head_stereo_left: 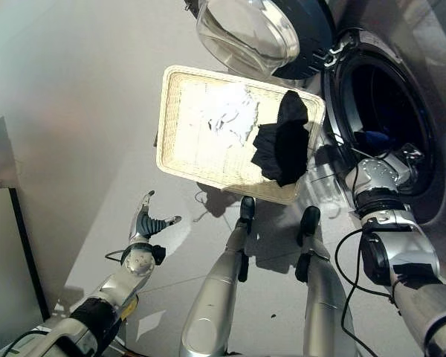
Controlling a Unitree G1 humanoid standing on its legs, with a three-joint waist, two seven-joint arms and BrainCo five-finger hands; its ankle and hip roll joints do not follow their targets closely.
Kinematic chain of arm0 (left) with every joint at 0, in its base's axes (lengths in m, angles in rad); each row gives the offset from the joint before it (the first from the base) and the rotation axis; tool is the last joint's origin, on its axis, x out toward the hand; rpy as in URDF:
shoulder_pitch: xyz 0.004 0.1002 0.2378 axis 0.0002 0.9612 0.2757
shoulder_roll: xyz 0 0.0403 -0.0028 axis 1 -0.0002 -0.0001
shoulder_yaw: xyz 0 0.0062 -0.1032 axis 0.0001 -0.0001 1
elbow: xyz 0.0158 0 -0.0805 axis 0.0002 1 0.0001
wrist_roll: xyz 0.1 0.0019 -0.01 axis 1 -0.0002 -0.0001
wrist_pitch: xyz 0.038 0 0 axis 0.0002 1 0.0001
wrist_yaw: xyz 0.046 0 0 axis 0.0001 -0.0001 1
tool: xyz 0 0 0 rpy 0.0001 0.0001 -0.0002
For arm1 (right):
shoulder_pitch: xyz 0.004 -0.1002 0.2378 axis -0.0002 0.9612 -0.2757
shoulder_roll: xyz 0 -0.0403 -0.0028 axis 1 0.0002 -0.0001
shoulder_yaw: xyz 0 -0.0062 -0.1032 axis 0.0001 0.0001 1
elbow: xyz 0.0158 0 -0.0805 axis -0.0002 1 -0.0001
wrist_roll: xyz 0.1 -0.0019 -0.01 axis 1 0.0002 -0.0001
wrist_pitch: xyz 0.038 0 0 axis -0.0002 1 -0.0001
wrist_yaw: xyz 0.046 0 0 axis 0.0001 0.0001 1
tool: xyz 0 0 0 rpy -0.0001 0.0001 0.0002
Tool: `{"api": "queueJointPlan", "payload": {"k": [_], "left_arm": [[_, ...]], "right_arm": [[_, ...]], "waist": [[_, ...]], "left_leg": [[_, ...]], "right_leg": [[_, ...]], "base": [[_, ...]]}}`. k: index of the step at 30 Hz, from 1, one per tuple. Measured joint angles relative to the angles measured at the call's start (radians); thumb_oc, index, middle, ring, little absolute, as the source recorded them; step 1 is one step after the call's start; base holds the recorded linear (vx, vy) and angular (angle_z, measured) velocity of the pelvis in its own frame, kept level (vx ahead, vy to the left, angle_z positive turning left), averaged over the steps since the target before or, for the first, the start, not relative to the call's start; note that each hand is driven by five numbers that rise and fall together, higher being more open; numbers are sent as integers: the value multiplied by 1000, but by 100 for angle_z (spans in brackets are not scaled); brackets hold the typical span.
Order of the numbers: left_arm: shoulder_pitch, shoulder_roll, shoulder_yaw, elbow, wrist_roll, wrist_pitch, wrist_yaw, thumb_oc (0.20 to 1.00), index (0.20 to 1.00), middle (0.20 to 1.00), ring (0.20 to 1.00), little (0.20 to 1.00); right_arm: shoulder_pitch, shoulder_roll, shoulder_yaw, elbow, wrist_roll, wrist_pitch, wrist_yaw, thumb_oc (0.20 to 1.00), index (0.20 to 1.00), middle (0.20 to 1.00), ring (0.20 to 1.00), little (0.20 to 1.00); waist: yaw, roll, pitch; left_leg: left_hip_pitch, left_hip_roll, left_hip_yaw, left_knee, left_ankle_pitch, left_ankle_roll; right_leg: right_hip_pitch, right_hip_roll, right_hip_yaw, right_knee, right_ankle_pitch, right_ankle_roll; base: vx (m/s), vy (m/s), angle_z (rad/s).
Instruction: Put the clothes into the washing machine.
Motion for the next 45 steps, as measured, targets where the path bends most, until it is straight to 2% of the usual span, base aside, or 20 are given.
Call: {"api": "queueJointPlan", "payload": {"k": [3,6,8,10,11,17,18,21,25,27,29,32,35,39,41,43,45], "left_arm": [[-5,-22,7,-2,-6,11,-12,1000,1000,1000,1000,1000],[-27,-84,8,58,-15,13,-17,1000,1000,1000,1000,1000],[-35,-110,7,76,-18,13,-16,1000,1000,1000,1000,1000],[-36,-131,6,95,-18,7,-5,1000,1000,1000,1000,1000],[-38,-152,6,118,-18,1,7,1000,1000,1000,1000,1000],[-57,-203,6,133,-13,-72,97,1000,1000,1000,1000,1000],[-57,-203,6,133,-13,-72,97,1000,1000,1000,1000,1000],[-141,-203,11,118,21,-90,182,1000,1000,1000,1000,1000],[-221,-193,20,116,130,-79,228,1000,1000,1000,1000,1000],[-309,-185,20,160,163,-1,231,1000,1000,1000,1000,1000],[-362,-183,26,213,162,39,230,1000,1000,1000,1000,1000],[-424,-178,53,282,161,80,229,1000,1000,1000,1000,1000],[-488,-178,112,430,148,139,228,1000,1000,1000,1000,1000],[-572,-167,137,509,138,206,225,1000,1000,1000,1000,1000],[-651,-149,139,612,109,269,221,1000,1000,1000,1000,1000],[-671,-139,140,641,107,285,219,1000,1000,1000,1000,1000],[-701,-119,138,669,81,337,212,1000,1000,1000,1000,1000]], "right_arm": [[27,14,25,-77,0,34,-42,1000,1000,1000,1000,1000],[65,59,34,-150,-5,238,-75,1000,1000,1000,1000,1000],[87,84,32,-160,-4,326,-59,1000,1000,1000,1000,1000],[109,113,41,-157,-5,396,-14,1000,1000,1000,1000,1000],[127,132,44,-152,-5,453,29,1000,1000,1000,1000,1000],[176,180,94,-49,-6,610,213,1000,1000,1000,1000,1000],[176,180,94,-49,-6,610,213,1000,1000,1000,1000,1000],[235,165,171,26,-9,659,313,1000,1000,1000,1000,1000],[262,172,197,50,-158,665,309,1000,1000,1000,1000,1000],[286,165,253,17,-370,664,266,1000,1000,1000,1000,1000],[296,165,279,-14,-422,667,261,1000,1000,1000,1000,1000],[315,171,321,-31,-462,677,251,1000,1000,1000,1000,1000],[345,177,357,-54,-531,698,240,1000,1000,1000,1000,1000],[398,164,380,-52,-580,707,230,1000,1000,1000,1000,1000],[401,153,421,-50,-617,717,230,1000,1000,1000,1000,1000],[396,148,437,-51,-628,718,231,1000,1000,1000,1000,1000],[385,135,462,-58,-657,730,232,1000,1000,1000,1000,1000]], "waist": [[-29,-11,7],[-84,-20,10],[-103,-20,10],[-110,-20,9],[-119,-20,9],[-136,-18,8],[-136,-18,8],[-137,-18,8],[-149,-17,8],[-180,-19,8],[-191,-22,7],[-229,-28,7],[-253,-63,6],[-314,-68,4],[-332,-75,4],[-334,-77,3],[-359,-77,3]], "left_leg": [[-1,-19,19,3,-13,24],[1,-19,20,4,-16,29],[4,-15,20,4,-17,29],[4,-11,20,3,-17,29],[4,-8,21,4,-17,29],[-15,7,24,3,-12,17],[-15,7,24,3,-12,17],[-50,18,21,4,-4,8],[-53,20,20,4,-4,6],[-67,18,23,16,-7,4],[-73,18,34,18,-7,4],[-78,19,47,25,-10,3],[-87,21,77,57,-32,2],[-108,25,91,84,-42,-3],[-140,32,106,115,-57,-3],[-153,35,117,125,-63,-6],[-186,39,128,143,-68,-4]], "right_leg": [[5,-16,3,-21,13,20],[26,-14,2,-63,32,24],[35,-7,3,-80,42,22],[37,-1,4,-89,49,18],[37,4,7,-92,52,14],[25,26,13,-117,65,5],[25,26,13,-117,65,5],[-7,38,9,-121,80,-11],[-10,39,6,-121,80,-11],[-22,39,13,-116,81,-12],[-35,39,21,-107,81,-13],[-51,42,44,-97,83,-14],[-69,48,75,-83,83,-13],[-85,55,94,-83,88,-10],[-112,61,109,-83,97,-11],[-123,61,113,-82,101,-12],[-156,67,128,-82,110,-13]], "base": [[3,23,-11],[-1,19,-6],[-20,42,-7],[-29,47,-10],[-34,26,-10],[-27,12,-6],[-42,12,-4],[-56,26,-1],[-33,57,0],[-41,97,-1],[-16,68,-10],[-27,147,-15],[-21,109,-24],[-30,134,-12],[-52,128,-21],[-14,80,-16],[-5,153,-16]]}}
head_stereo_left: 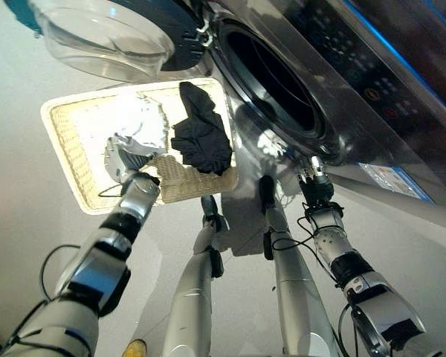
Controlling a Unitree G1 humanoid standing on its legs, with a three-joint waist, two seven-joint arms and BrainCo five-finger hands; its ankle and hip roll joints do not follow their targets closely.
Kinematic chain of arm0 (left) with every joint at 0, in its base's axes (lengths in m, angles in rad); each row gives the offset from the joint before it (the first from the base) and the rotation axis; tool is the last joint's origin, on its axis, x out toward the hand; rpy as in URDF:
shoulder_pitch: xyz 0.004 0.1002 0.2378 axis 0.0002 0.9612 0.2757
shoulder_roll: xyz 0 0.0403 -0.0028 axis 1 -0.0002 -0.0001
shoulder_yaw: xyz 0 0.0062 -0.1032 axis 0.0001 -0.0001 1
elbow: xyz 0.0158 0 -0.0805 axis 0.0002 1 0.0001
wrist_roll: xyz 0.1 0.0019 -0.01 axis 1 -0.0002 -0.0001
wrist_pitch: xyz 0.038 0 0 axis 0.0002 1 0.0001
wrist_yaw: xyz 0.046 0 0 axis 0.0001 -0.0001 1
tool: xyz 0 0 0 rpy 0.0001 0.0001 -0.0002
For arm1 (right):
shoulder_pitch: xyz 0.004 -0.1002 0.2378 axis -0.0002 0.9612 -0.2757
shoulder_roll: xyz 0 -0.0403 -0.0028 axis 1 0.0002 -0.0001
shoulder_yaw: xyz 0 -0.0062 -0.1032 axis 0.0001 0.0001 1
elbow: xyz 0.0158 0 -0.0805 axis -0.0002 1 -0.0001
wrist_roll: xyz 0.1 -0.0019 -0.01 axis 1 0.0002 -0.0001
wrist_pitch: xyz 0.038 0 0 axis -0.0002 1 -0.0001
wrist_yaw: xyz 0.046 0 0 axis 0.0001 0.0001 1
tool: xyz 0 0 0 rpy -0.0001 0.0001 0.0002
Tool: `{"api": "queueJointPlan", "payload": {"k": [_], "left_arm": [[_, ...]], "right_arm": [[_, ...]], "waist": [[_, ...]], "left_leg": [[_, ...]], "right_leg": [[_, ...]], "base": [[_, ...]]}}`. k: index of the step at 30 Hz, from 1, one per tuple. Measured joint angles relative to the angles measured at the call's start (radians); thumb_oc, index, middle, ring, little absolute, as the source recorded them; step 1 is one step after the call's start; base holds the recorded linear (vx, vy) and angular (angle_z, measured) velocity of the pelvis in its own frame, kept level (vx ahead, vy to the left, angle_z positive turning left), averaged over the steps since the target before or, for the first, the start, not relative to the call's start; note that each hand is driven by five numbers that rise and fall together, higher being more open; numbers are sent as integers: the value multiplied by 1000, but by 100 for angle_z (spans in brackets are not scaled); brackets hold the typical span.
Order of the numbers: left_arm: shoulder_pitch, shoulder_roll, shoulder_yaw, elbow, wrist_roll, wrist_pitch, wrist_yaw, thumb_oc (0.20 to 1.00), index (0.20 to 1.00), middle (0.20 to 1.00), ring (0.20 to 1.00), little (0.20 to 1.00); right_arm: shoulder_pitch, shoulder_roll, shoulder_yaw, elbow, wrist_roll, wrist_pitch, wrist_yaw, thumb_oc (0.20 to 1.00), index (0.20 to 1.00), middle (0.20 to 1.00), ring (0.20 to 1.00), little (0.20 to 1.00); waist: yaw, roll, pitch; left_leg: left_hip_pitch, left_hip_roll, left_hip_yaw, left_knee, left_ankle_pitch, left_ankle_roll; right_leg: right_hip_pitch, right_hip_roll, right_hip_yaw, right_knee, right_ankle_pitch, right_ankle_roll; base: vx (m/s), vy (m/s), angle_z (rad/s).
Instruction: Put the clothes into the washing machine.
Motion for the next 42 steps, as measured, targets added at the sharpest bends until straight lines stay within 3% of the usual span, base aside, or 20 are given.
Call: {"api": "queueJointPlan", "payload": {"k": [6,7,8,9,10,13,16,19,23,26,29,32,36,42], "left_arm": [[-20,41,-2,19,-59,104,-11,1000,1000,1000,1000,1000],[-24,54,-1,18,-70,119,-9,881,881,881,881,881],[-26,61,0,18,-78,126,-9,658,658,658,658,658],[-31,62,-1,19,-78,134,-8,658,658,658,658,658],[-40,64,0,19,-86,136,-3,200,200,200,200,200],[-61,79,2,18,-104,122,27,200,200,200,200,200],[-70,90,59,15,-160,57,65,200,200,200,200,200],[-70,81,145,-42,-257,-80,107,200,200,200,200,200],[-13,38,160,-220,-290,-356,170,200,200,200,200,200],[31,7,160,-306,-268,-462,204,200,200,200,200,200],[74,-16,168,-363,-210,-513,237,200,200,200,200,200],[112,-35,196,-403,-121,-523,261,200,200,200,200,200],[136,-29,197,-406,-111,-510,261,200,200,200,200,200],[279,-11,198,-413,-73,-489,176,200,200,200,200,200]], "right_arm": [[44,-47,48,-109,-88,5,5,1000,1000,1000,1000,1000],[57,-48,48,-136,-95,6,11,1000,1000,1000,1000,1000],[61,-48,48,-146,-96,6,12,1000,1000,1000,1000,1000],[68,-48,48,-153,-97,6,12,1000,1000,1000,1000,1000],[81,-51,49,-161,-97,6,16,1000,1000,1000,1000,1000],[121,-60,49,-211,-101,7,33,1000,1000,1000,1000,1000],[139,-56,50,-228,-116,8,32,1000,1000,1000,1000,1000],[152,-38,53,-266,-142,8,33,1000,1000,1000,1000,1000],[155,0,83,-331,-225,9,33,1000,1000,1000,1000,1000],[149,21,109,-355,-292,19,29,1000,1000,1000,1000,1000],[150,37,118,-357,-326,25,27,1000,1000,1000,1000,1000],[143,45,136,-353,-350,37,3,1000,1000,1000,1000,1000],[138,38,139,-352,-392,47,-13,1000,1000,1000,1000,1000],[86,43,140,-345,-440,50,-24,1000,1000,1000,1000,1000]], "waist": [[-38,-21,2],[-45,-25,1],[-50,-26,1],[-51,-28,1],[-53,-29,1],[-56,-30,1],[-57,-41,2],[-56,-69,2],[-51,-105,1],[-40,-107,1],[-19,-107,1],[25,-106,1],[82,-107,0],[149,-104,2]], "left_leg": [[-54,9,27,23,-13,-2],[-66,10,30,28,-18,-4],[-71,10,32,29,-19,-3],[-75,10,36,29,-20,-2],[-86,10,40,32,-22,-2],[-124,10,42,49,-27,0],[-142,10,42,63,-32,3],[-145,10,40,76,-35,1],[-154,12,15,100,-34,2],[-138,15,-13,105,-34,-1],[-107,18,-34,102,-29,-10],[-68,21,-108,94,-16,-31],[-28,30,-148,66,-1,-55],[55,53,-217,-13,38,-89]], "right_leg": [[-57,12,34,-1,11,-3],[-69,13,35,-1,13,-2],[-75,13,35,-1,13,-1],[-80,13,37,-1,14,0],[-91,13,40,-1,14,0],[-130,13,44,15,14,0],[-148,13,48,27,16,-4],[-147,13,50,38,11,2],[-136,14,39,45,10,2],[-106,22,34,47,6,1],[-70,29,28,55,-6,-4],[-24,42,-2,85,-35,-15],[8,46,-36,109,-62,-38],[88,57,-119,105,-90,-65]], "base": [[-9,122,-10],[-7,99,-11],[-4,51,-7],[-9,76,-6],[-3,93,-6],[0,66,-2],[0,0,0],[-9,-12,2],[-50,-98,10],[-48,-122,13],[-75,-183,15],[-86,-201,28],[-63,-135,25],[-64,-143,25]]}}
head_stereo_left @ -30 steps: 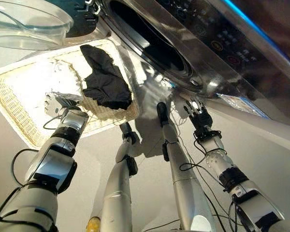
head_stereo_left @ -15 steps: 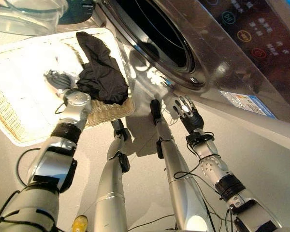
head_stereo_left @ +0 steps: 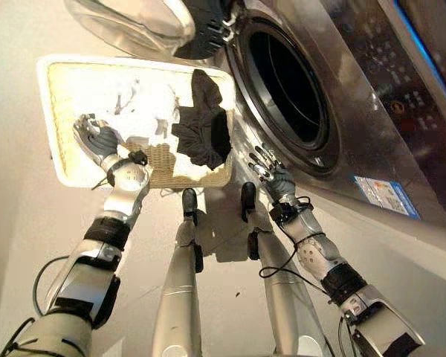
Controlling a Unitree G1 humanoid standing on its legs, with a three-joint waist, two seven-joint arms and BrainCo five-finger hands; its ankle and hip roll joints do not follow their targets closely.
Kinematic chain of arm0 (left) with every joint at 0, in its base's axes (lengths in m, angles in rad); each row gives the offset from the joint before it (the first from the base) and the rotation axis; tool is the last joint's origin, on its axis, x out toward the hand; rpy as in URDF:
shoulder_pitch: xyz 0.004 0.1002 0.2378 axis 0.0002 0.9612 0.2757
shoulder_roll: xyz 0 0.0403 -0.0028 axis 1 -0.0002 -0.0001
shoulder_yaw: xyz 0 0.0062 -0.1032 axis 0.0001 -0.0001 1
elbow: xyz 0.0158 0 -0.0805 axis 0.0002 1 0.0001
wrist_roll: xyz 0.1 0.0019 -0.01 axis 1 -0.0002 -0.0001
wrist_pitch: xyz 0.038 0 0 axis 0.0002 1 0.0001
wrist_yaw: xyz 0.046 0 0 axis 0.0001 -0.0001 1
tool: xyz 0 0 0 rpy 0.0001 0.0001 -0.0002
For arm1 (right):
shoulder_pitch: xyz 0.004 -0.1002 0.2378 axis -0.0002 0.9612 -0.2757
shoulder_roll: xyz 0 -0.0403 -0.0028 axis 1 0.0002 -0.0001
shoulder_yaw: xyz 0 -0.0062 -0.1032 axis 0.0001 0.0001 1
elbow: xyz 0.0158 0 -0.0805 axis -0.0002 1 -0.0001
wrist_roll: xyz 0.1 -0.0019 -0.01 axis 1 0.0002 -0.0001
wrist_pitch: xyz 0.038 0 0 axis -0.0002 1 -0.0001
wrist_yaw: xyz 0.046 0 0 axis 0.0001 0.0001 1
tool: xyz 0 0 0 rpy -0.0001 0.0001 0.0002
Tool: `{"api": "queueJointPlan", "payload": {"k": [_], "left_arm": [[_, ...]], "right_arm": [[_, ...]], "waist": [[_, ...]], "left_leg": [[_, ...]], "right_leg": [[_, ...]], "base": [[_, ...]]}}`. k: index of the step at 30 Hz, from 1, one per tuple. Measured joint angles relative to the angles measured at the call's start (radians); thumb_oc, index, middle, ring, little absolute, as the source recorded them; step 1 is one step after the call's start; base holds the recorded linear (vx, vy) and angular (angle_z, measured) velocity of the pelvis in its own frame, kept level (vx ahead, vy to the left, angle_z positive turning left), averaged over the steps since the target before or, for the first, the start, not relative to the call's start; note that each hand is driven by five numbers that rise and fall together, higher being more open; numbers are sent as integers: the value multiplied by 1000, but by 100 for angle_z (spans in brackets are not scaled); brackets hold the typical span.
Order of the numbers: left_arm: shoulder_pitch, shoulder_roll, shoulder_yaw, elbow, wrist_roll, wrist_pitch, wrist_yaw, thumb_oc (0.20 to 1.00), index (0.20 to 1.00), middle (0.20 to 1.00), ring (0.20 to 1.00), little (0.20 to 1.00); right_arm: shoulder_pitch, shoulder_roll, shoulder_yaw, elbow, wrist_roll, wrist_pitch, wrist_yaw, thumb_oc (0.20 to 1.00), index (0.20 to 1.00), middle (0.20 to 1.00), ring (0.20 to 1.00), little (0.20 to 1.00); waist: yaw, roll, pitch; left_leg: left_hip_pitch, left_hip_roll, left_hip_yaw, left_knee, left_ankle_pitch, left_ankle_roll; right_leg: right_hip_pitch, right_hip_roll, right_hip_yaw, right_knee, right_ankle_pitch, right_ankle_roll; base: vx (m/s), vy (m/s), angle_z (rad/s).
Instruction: Put the clothes into the washing machine.
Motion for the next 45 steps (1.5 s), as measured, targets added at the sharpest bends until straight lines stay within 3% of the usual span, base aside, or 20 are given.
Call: {"api": "queueJointPlan", "payload": {"k": [4,7,13,17,18,19,20,30,45], "left_arm": [[98,8,0,-31,38,12,-50,200,200,200,200,200],[172,6,17,-98,63,7,-98,200,200,200,200,200],[272,7,42,-340,76,-109,-276,200,200,200,200,200],[273,7,42,-345,77,-121,-322,200,200,200,200,200],[275,7,42,-345,78,-117,-326,608,608,608,608,608],[277,8,42,-345,79,-110,-328,944,944,944,944,944],[277,14,42,-345,103,-83,-328,1000,1000,1000,1000,1000],[154,112,-17,-253,195,135,-249,1000,1000,1000,1000,1000],[-130,82,-185,101,238,349,-283,1000,1000,1000,1000,1000]], "right_arm": [[-27,3,-12,0,-30,1,-5,1000,1000,1000,1000,1000],[-36,5,-11,1,-51,4,-10,1000,1000,1000,1000,1000],[-34,-5,-14,-2,-227,23,-24,1000,1000,1000,1000,1000],[-44,-7,-12,-2,-288,26,-28,1000,1000,1000,1000,1000],[-44,-9,-13,-2,-295,28,-31,1000,1000,1000,1000,1000],[-44,-13,-13,-2,-297,31,-32,1000,1000,1000,1000,1000],[-44,-22,-14,-2,-297,40,-33,1000,1000,1000,1000,1000],[-21,-71,-11,-2,-294,95,-33,1000,1000,1000,1000,1000],[-38,-139,29,12,-252,118,-12,1000,1000,1000,1000,1000]], "waist": [[49,2,1],[54,13,1],[106,20,1],[127,22,2],[129,23,2],[129,24,3],[128,27,3],[97,36,4],[-46,35,5]], "left_leg": [[48,11,-12,-31,11,-6],[80,10,-34,-45,22,-11],[115,6,-39,-47,23,-12],[119,7,-39,-47,17,-15],[119,7,-39,-47,17,-13],[119,7,-39,-46,17,-13],[119,6,-39,-46,17,-12],[110,-9,-27,-26,10,-2],[7,-23,105,77,-61,37]], "right_leg": [[42,0,-22,3,-19,-11],[82,-3,-52,4,-33,-12],[107,-19,-71,50,-70,-15],[107,-20,-71,59,-72,-16],[107,-21,-71,60,-72,-16],[107,-21,-71,61,-72,-16],[107,-22,-71,61,-72,-16],[102,-35,-59,65,-76,-9],[-21,-30,68,74,-43,20]], "base": [[-43,-85,12],[-34,-87,26],[-18,-58,13],[0,0,0],[0,0,0],[14,48,1],[18,49,1],[43,102,-1],[53,120,-21]]}}
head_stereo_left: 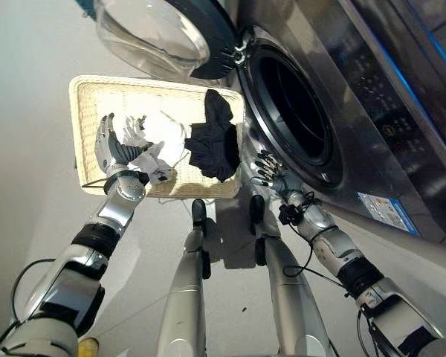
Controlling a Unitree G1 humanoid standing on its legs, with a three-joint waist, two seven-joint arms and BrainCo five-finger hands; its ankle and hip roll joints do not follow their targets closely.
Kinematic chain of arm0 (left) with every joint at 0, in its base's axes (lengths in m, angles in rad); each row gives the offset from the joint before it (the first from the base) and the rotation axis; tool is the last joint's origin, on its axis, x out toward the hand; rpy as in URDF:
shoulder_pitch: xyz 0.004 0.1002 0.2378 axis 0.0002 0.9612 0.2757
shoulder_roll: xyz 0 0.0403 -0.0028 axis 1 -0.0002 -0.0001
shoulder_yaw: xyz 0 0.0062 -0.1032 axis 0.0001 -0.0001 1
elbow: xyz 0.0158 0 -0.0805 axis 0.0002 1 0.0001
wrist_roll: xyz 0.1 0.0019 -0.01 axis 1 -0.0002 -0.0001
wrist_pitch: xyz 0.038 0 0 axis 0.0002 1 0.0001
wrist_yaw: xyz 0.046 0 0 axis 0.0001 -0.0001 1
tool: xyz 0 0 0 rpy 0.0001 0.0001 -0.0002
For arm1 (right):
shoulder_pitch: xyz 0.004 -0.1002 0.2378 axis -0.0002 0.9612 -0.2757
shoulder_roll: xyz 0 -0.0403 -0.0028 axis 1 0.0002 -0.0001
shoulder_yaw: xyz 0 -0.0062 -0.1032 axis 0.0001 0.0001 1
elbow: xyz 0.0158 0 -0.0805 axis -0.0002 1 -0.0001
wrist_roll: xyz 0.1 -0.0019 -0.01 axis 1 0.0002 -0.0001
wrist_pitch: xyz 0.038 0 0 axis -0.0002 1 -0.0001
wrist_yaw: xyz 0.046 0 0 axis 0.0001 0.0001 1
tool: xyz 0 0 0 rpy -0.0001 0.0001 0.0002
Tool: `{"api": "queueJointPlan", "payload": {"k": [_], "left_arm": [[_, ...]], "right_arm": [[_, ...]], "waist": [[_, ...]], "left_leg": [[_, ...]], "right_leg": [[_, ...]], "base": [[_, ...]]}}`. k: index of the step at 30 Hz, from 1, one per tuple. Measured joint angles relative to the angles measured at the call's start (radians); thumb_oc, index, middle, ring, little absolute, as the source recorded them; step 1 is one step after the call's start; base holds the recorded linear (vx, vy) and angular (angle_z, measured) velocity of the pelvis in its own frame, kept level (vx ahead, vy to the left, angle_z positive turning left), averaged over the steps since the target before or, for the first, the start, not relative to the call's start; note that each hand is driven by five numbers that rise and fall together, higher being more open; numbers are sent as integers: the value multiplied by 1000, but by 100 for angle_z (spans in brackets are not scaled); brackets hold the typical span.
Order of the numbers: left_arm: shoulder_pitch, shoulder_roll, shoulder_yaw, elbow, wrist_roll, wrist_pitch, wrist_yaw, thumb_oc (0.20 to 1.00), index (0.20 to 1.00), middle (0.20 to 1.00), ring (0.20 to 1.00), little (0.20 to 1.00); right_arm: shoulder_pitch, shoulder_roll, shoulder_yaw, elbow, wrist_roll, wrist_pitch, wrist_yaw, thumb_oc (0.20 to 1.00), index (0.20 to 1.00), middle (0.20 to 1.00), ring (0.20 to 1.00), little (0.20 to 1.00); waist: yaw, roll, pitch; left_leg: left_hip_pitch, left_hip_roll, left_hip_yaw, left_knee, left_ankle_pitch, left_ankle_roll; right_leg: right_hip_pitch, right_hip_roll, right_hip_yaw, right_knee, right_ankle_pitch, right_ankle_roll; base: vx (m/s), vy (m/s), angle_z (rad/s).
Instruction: Put the clothes into the washing machine.
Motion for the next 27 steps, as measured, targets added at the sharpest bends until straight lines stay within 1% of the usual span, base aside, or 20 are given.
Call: {"api": "queueJointPlan", "payload": {"k": [2,3,5,6,8,9,11,13,16,18,19,22,23,24,25,27], "left_arm": [[-22,-3,-26,21,27,18,-26,1000,1000,1000,1000,1000],[-39,-1,-47,41,35,27,-40,1000,1000,1000,1000,1000],[-75,-2,-71,75,35,64,-87,1000,1000,1000,1000,1000],[-92,-2,-86,112,35,78,-102,1000,1000,1000,1000,1000],[-128,-5,-113,213,34,108,-137,1000,1000,1000,1000,1000],[-135,-11,-115,239,35,125,-152,1000,1000,1000,1000,1000],[-144,-17,-143,274,45,152,-178,1000,1000,1000,1000,1000],[-167,-17,-172,313,83,180,-202,1000,1000,1000,1000,1000],[-178,-8,-173,328,112,217,-208,1000,1000,1000,1000,1000],[-192,-5,-176,351,115,231,-204,1000,1000,1000,1000,1000],[-206,3,-186,359,139,251,-204,1000,1000,1000,1000,1000],[-243,12,-212,381,176,297,-200,1000,1000,1000,1000,1000],[-247,10,-213,387,195,316,-199,787,787,787,787,787],[-246,9,-215,389,204,326,-200,555,555,555,555,555],[-250,10,-235,413,233,334,-201,391,391,391,391,391],[-250,12,-247,437,277,349,-201,391,391,391,391,391]], "right_arm": [[1,-2,6,-1,4,5,0,1000,1000,1000,1000,1000],[-2,-4,8,-1,7,5,1,1000,1000,1000,1000,1000],[-17,-18,13,1,8,6,1,1000,1000,1000,1000,1000],[-29,-19,16,3,9,6,1,1000,1000,1000,1000,1000],[-55,-21,21,5,21,5,2,1000,1000,1000,1000,1000],[-60,-24,21,5,30,5,1,1000,1000,1000,1000,1000],[-56,-32,25,10,36,5,0,1000,1000,1000,1000,1000],[-56,-39,28,10,47,5,1,1000,1000,1000,1000,1000],[-65,-50,33,10,49,4,1,1000,1000,1000,1000,1000],[-69,-64,33,2,61,-2,6,1000,1000,1000,1000,1000],[-73,-74,32,-5,76,-12,6,1000,1000,1000,1000,1000],[-82,-88,33,-4,93,-14,7,1000,1000,1000,1000,1000],[-83,-87,34,-4,99,-14,7,1000,1000,1000,1000,1000],[-84,-88,35,-5,105,-15,7,1000,1000,1000,1000,1000],[-91,-88,36,-5,107,-16,8,1000,1000,1000,1000,1000],[-102,-87,36,-5,107,-16,9,1000,1000,1000,1000,1000]], "waist": [[-25,0,0],[-24,0,0],[-41,-1,-1],[-47,-1,-1],[-74,-1,-1],[-90,-2,-1],[-107,-2,0],[-111,-2,0],[-129,-3,-1],[-129,-4,-3],[-131,-5,-4],[-132,-5,-4],[-134,-5,-4],[-136,-6,-4],[-141,-6,-5],[-153,-6,-5]], "left_leg": [[-8,-2,4,10,-7,3],[-13,-3,7,15,-9,5],[-42,-7,38,22,-16,6],[-57,-9,50,23,-16,8],[-94,-13,68,28,-15,21],[-114,-15,76,33,-15,28],[-127,-17,85,34,-19,32],[-135,-18,87,32,-19,31],[-154,-17,92,31,-20,31],[-172,-16,102,30,-21,28],[-195,-16,107,33,-21,29],[-233,-15,110,38,-18,32],[-235,-13,109,40,-18,32],[-234,-11,109,41,-19,31],[-235,-9,109,44,-20,30],[-236,-8,109,45,-20,30]], "right_leg": [[-5,-2,10,-2,2,3],[-9,-1,14,-3,3,6],[-47,-1,39,-5,8,20],[-66,-2,51,-7,15,24],[-102,-2,68,-19,31,34],[-121,-4,77,-20,37,38],[-136,-4,89,-28,50,36],[-144,-3,91,-36,53,37],[-165,-3,96,-37,55,37],[-187,-1,105,-38,52,44],[-213,-1,111,-35,55,45],[-251,1,114,-35,65,44],[-252,1,114,-36,66,42],[-252,2,114,-35,65,42],[-252,4,114,-36,66,42],[-252,4,114,-36,67,42]], "base": [[31,143,-7],[25,130,-11],[19,168,-25],[10,149,-28],[8,92,-20],[15,70,-13],[18,98,-12],[1,62,-6],[-3,50,-3],[-7,16,-8],[-5,11,-9],[-8,2,-7],[-13,10,-3],[0,0,0],[0,0,0],[-17,1,-1]]}}
